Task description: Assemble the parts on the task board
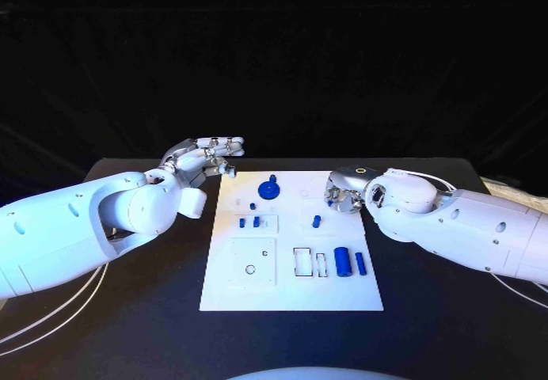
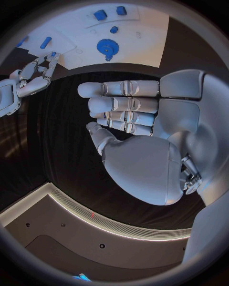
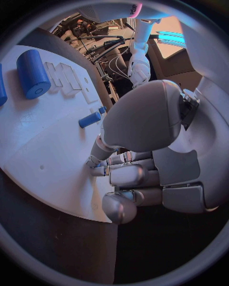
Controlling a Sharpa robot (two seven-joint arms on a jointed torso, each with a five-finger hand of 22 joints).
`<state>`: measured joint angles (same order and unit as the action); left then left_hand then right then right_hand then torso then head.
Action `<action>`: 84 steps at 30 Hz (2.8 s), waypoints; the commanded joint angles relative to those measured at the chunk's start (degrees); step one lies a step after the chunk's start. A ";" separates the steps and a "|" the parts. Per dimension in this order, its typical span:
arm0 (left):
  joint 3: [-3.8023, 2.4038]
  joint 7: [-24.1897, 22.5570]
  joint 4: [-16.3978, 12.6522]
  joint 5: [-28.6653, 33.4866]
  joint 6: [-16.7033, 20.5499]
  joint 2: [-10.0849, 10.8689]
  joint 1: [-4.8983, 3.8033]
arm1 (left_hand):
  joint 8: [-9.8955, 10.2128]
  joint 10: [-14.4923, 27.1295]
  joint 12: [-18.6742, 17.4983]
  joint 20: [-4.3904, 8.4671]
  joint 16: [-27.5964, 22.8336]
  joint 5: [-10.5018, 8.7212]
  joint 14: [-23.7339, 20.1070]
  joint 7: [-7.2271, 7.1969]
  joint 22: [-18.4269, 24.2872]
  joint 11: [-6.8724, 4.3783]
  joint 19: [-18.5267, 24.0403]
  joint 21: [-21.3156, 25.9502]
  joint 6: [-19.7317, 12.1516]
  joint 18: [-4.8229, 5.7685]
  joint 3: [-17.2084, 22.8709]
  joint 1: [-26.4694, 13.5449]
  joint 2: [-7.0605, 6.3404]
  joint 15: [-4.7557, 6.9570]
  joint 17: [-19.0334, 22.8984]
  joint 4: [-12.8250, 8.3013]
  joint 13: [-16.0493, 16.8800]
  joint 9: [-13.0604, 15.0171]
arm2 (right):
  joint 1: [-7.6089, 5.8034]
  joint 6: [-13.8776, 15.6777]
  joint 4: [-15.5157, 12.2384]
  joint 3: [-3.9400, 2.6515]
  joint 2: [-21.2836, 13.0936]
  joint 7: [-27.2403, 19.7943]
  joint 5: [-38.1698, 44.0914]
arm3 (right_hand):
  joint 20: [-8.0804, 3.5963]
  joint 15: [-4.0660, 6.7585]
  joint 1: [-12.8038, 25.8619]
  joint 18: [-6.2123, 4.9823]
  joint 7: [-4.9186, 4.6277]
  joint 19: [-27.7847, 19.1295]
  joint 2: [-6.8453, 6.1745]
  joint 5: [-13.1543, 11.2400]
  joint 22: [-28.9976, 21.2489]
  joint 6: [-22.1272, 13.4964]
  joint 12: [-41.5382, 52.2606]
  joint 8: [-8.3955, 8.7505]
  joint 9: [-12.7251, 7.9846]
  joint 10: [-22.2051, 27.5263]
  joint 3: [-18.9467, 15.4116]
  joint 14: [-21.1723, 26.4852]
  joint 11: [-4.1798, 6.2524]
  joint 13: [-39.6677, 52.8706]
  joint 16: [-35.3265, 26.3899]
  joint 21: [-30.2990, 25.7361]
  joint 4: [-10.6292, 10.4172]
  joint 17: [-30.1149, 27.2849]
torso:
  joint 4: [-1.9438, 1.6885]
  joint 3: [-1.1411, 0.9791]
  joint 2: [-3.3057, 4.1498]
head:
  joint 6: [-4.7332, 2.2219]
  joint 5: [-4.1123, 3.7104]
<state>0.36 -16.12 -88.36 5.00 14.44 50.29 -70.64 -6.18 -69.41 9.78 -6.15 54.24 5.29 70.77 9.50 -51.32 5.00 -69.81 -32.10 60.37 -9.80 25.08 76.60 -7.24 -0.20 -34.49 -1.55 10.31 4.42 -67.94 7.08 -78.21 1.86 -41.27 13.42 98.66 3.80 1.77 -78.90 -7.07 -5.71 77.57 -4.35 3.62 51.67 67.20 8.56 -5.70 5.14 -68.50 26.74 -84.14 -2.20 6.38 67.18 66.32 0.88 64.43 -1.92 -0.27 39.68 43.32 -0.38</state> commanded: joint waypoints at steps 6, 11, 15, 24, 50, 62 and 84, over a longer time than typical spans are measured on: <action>-0.04 0.21 -0.09 -0.27 -1.29 -0.05 -0.02 | -0.01 0.45 0.20 0.14 -0.36 0.32 -0.50 0.06 0.05 -0.12 0.25 0.25 -0.36 -0.70 0.03 0.49 -0.17 -0.01 0.05 -0.21 0.06 -0.05 | 0.63 3.72 -0.65 0.35 -0.12 0.46 0.94 | -0.07 0.55 1.55 0.24 0.18 0.65 0.23 -0.86 0.46 0.59 -0.27 -0.19 0.26 -0.84 -0.74 -2.23 -0.05 -0.45 0.57 0.48 -0.42 0.35 | 0.00 -0.04 -0.01 | -0.01 0.00; -0.04 0.49 0.03 -0.30 -1.46 -0.08 -0.02 | -0.02 0.57 0.25 0.14 -0.57 0.24 -0.64 0.11 0.14 -0.06 0.24 0.36 -0.40 -0.69 -0.05 0.54 -0.17 -0.04 0.34 -0.26 0.07 -0.06 | 0.64 5.76 -1.44 0.29 -0.58 0.59 -0.20 | -0.14 0.58 3.05 0.28 0.33 0.75 -0.09 -0.90 0.61 0.53 -0.66 -0.05 0.27 -1.13 -1.57 -2.23 -0.03 -0.78 0.77 0.59 -1.37 0.53 | -0.02 -0.03 -0.01 | -0.02 0.03; -0.04 0.74 0.10 -0.31 -1.66 -0.07 -0.02 | -0.02 0.61 0.27 0.13 -0.66 0.22 -0.72 0.12 0.17 -0.05 0.24 0.40 -0.41 -0.68 -0.06 0.58 -0.14 -0.05 0.48 -0.29 0.08 -0.07 | 0.55 6.33 -2.43 0.13 -1.37 0.66 -1.37 | -0.15 0.59 3.22 0.30 0.34 0.78 -0.10 -0.90 0.68 0.52 -0.74 -0.02 0.27 -1.19 -1.66 -2.23 -0.03 -0.85 0.83 0.64 -1.51 0.59 | 0.02 -0.01 0.01 | -0.04 0.08; -0.03 1.14 0.22 -0.34 -1.78 0.09 -0.02 | -0.02 0.74 0.30 0.12 -0.93 0.17 -0.92 0.15 0.25 -0.02 0.26 0.51 -0.47 -0.67 -0.10 0.64 -0.09 -0.08 0.84 -0.33 0.08 -0.09 | 0.13 6.15 -4.77 -0.26 -3.51 0.94 -3.32 | -0.16 0.59 3.25 0.30 0.36 0.78 -0.09 -0.89 0.69 0.52 -0.78 -0.01 0.28 -1.23 -1.68 -2.23 -0.01 -0.88 0.87 0.64 -1.55 0.62 | 0.03 -0.02 0.02 | -0.08 0.04; 0.00 1.30 0.49 -0.36 -1.81 -0.09 -0.02 | 0.05 1.05 0.40 0.07 -1.23 0.12 -1.24 0.27 0.45 0.10 0.34 0.79 -0.73 -0.65 -0.25 0.73 -0.02 -0.17 1.23 -0.41 0.09 -0.15 | 0.26 9.76 -18.55 -0.80 -2.29 -1.72 -5.75 | -0.16 0.55 1.95 0.35 0.06 0.89 0.29 -0.79 0.94 0.78 -1.25 0.02 0.40 -1.74 -1.11 -2.18 -0.14 -1.31 1.07 0.81 -0.77 0.78 | -0.05 0.15 0.00 | -0.06 2.87; 0.00 1.31 -0.05 -0.36 -1.92 -0.31 -0.02 | 0.05 1.05 0.40 0.07 -1.23 0.12 -1.24 0.27 0.45 0.10 0.34 0.79 -0.73 -0.65 -0.25 0.73 -0.02 -0.17 1.23 -0.41 0.09 -0.15 | 5.04 9.02 -15.18 -0.64 3.06 -4.04 -5.85 | -0.10 0.44 1.62 0.34 -0.22 0.87 0.42 -0.74 0.89 0.72 -1.45 0.11 0.41 -1.84 -0.94 -2.14 -0.35 -1.47 1.10 0.79 -0.49 0.79 | -0.06 0.10 0.10 | 1.40 6.62; 0.00 1.48 -0.23 -0.37 -2.04 -0.71 -0.03 | 0.05 1.12 0.46 0.05 -1.26 0.11 -1.29 0.30 0.52 0.12 0.35 0.88 -0.80 -0.65 -0.29 0.77 0.03 -0.19 1.27 -0.44 0.10 -0.16 | 6.96 4.59 -12.38 -0.27 5.58 -4.95 -5.57 | -0.03 0.33 1.64 0.35 -0.42 0.86 0.51 -0.75 0.87 0.58 -1.60 0.23 0.40 -1.82 -0.93 -2.12 -0.52 -1.58 1.18 0.78 -0.47 0.86 | 0.04 0.03 0.02 | 2.19 7.17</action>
<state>0.40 -14.46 -88.45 4.84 13.49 49.71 -70.64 -6.18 -68.79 9.99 -6.15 53.07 5.29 69.75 9.90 -50.85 5.21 -69.81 -31.62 59.96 -9.79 24.93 76.82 -7.02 -0.43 -33.27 -1.70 10.31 4.34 -61.07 13.82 -90.65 1.56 -35.80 9.27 92.67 3.60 1.96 -76.71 -7.07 -5.94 78.18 -4.02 2.63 52.52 67.50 7.31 -5.49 5.49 -70.09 25.86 -83.92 -2.64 4.90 68.17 66.81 0.17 65.23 -1.85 -0.23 39.71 45.47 6.85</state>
